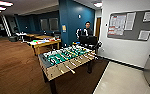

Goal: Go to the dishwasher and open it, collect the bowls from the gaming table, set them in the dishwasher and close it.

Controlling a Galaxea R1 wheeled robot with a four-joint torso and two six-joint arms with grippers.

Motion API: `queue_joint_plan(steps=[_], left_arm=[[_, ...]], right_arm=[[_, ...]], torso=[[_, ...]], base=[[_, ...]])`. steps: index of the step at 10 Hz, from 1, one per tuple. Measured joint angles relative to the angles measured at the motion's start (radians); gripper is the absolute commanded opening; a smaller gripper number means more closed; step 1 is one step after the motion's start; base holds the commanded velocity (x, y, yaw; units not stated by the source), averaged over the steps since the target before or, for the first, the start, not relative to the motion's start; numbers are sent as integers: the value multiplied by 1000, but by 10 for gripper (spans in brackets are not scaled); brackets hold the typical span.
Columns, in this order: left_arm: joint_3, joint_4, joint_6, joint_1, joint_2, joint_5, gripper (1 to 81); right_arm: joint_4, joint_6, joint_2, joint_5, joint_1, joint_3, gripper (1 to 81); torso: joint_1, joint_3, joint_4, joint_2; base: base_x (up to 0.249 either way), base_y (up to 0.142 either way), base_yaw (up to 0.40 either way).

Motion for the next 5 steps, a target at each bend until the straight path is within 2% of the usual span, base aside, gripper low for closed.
queue_joint_plan(steps=[5], left_arm=[[0,0,0,-3,-1,-1,811]], right_arm=[[-1,0,2,-4,-4,-1,811]], torso=[[0,0,0,0]], base=[[0,0,243]])
